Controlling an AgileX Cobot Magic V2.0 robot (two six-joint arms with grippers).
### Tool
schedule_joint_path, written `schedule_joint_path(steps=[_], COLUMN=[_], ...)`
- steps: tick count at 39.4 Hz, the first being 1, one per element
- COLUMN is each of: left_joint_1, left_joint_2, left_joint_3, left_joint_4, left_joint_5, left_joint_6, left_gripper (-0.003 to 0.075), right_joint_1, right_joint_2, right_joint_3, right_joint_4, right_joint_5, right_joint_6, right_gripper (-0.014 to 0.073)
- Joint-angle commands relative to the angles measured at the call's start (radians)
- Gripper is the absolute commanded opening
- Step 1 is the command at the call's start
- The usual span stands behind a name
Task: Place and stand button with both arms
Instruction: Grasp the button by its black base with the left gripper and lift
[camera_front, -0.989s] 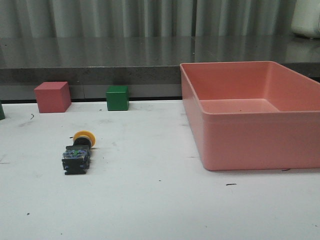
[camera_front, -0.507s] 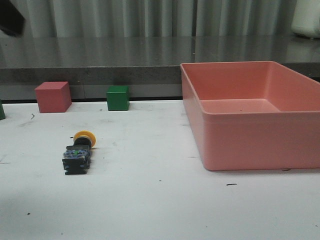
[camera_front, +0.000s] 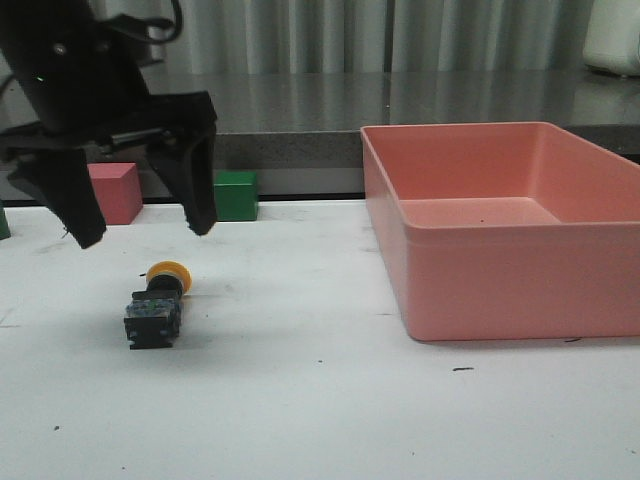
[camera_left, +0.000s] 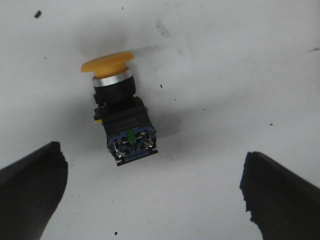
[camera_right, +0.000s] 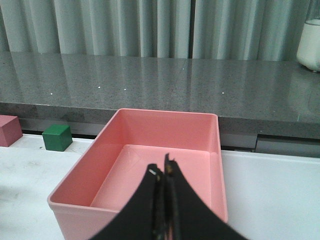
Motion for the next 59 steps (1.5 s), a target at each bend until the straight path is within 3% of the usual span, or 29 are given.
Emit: schedule_joint_path(steps=[1, 7, 22, 25, 36, 39, 44, 49, 59], left_joint_1=[-0.006, -0.006, -0.006, -0.006, -0.006, -0.006, -0.006, -0.007, -0.007], left_joint_2=[0.068, 0.191, 0.269, 0.270, 0.270, 0.270, 0.266, 0.221, -0.012], left_joint_3=[-0.135, -0.249, -0.279, -0.279, -0.281, -0.286, -0.303, -0.293, -0.079], left_joint_4=[0.019, 0.042, 0.062, 0.062, 0.066, 0.070, 0.076, 0.076, 0.105], left_joint_5=[0.110, 0.185, 0.149, 0.149, 0.149, 0.153, 0.162, 0.126, -0.279], left_joint_6=[-0.047, -0.054, -0.054, -0.054, -0.054, -0.054, -0.054, -0.037, 0.001], left_gripper=[0.0672, 0.0671, 0.0668, 0.0619, 0.0213, 0.0149, 0.0097, 0.0095, 0.0095], right_joint_1=[-0.006, -0.006, -0.006, -0.006, -0.006, -0.006, -0.006, -0.006, -0.006], right_joint_2=[0.010, 0.010, 0.010, 0.010, 0.010, 0.010, 0.010, 0.010, 0.010], right_joint_3=[-0.026, -0.026, -0.026, -0.026, -0.026, -0.026, -0.026, -0.026, -0.026], right_joint_4=[-0.016, -0.016, -0.016, -0.016, -0.016, -0.016, -0.016, -0.016, -0.016], right_joint_5=[-0.088, -0.088, -0.088, -0.088, -0.088, -0.088, -0.088, -0.088, -0.088], right_joint_6=[-0.011, -0.011, -0.011, -0.011, -0.011, -0.011, -0.011, -0.011, -0.011], right_gripper=[-0.0060, -0.0060, -0.0060, -0.0060, -0.0060, -0.0060, -0.0060, -0.0060, -0.0060])
